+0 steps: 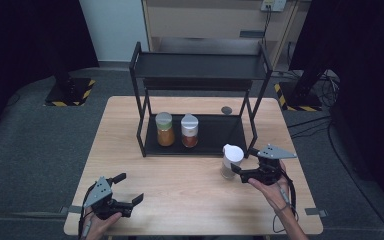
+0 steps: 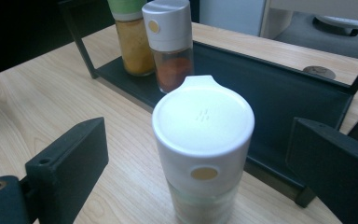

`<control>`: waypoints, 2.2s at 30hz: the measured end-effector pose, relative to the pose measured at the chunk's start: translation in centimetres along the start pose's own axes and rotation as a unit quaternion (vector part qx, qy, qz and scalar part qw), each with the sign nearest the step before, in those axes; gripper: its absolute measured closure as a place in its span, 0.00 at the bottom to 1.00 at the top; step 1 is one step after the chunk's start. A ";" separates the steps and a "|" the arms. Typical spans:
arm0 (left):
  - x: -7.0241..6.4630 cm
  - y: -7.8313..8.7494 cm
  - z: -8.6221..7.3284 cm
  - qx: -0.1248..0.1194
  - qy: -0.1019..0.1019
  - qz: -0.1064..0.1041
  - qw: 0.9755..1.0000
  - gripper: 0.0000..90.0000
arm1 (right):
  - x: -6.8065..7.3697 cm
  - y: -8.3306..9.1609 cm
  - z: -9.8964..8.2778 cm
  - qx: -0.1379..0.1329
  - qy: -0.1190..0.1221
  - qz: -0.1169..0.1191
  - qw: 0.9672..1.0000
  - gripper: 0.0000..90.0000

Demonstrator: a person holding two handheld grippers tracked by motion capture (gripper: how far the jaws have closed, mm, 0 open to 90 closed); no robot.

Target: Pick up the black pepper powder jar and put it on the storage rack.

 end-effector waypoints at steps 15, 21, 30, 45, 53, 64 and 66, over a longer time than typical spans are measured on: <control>0.0 0.0 0.0 0.000 0.000 0.001 1.000 0.00 | -0.1 -2.8 0.9 0.021 0.006 -0.005 1.000 0.13; 0.0 0.0 0.0 0.000 0.000 0.001 1.000 0.00 | 0.2 -3.5 0.9 0.025 0.011 -0.016 1.000 0.20; -0.1 0.0 0.0 0.000 0.000 0.001 1.000 0.00 | 0.3 -4.0 0.1 0.016 0.016 -0.025 0.999 0.34; 0.0 0.0 0.0 0.001 0.000 0.000 1.000 0.00 | 1.2 -4.0 0.3 0.017 0.038 -0.041 0.998 0.35; 0.0 0.0 0.0 0.000 0.000 0.000 1.000 0.00 | 1.1 -3.7 1.1 0.015 0.040 -0.035 0.998 0.35; 0.0 0.0 0.0 0.001 0.000 -0.001 1.000 0.00 | 1.2 -3.5 3.3 0.020 0.039 -0.031 0.999 0.35; 0.0 0.0 0.0 0.001 0.000 -0.001 1.000 0.00 | 1.3 -3.6 3.7 0.023 0.038 -0.035 0.998 0.35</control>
Point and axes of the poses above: each handheld gripper's, and its own axes: y roughly backward along the jaws, z roughly out of its top, x roughly to its left, the point moved 1 cm from there along -y, roughly forward along the jaws, and after that the axes turned 13 degrees about x, right-handed, at the moved point
